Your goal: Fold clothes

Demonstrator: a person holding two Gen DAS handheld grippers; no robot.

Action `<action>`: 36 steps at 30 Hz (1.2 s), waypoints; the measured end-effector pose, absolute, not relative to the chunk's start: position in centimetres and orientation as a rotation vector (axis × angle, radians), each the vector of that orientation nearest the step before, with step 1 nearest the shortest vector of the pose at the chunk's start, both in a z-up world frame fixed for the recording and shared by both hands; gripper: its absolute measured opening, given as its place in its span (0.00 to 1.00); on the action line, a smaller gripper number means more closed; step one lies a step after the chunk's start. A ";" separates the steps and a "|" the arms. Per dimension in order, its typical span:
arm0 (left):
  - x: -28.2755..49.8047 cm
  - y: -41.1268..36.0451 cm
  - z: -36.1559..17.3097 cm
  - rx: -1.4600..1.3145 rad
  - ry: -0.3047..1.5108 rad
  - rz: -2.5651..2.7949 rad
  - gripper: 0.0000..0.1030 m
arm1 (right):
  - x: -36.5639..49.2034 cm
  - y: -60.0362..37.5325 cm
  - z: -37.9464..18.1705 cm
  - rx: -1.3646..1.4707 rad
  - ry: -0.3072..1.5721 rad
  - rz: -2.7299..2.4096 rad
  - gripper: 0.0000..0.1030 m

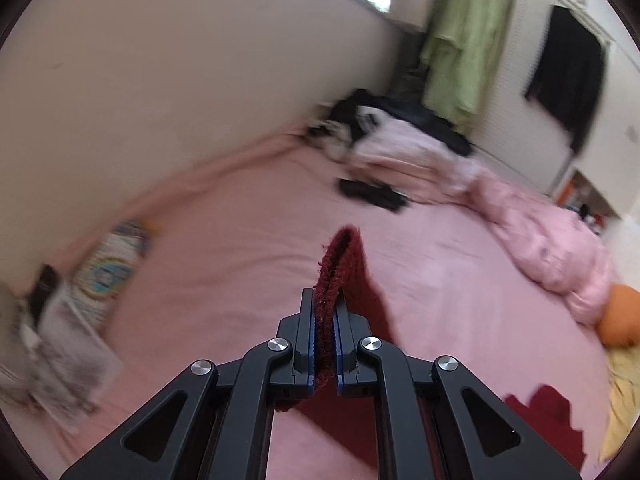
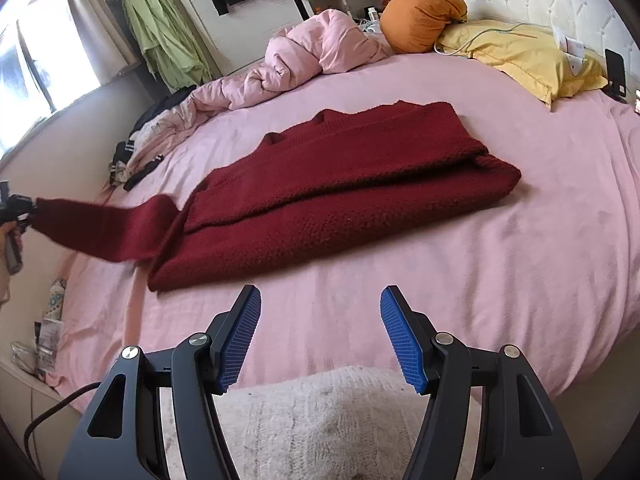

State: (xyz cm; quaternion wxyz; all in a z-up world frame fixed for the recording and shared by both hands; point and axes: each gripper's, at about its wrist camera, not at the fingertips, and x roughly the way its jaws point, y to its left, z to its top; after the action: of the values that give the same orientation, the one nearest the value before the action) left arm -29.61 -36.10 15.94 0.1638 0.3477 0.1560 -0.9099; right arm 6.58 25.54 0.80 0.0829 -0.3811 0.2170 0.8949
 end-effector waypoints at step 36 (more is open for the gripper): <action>-25.2 -37.8 -9.7 1.503 0.400 -2.445 0.52 | 4.7 22.8 0.6 -1.225 0.360 2.529 0.61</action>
State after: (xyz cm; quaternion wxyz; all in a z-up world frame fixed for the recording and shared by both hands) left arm -25.23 -37.80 -9.71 0.1214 0.5149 0.1370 -0.8375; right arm 4.70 22.78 0.62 0.1536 -0.4274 0.1254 0.8821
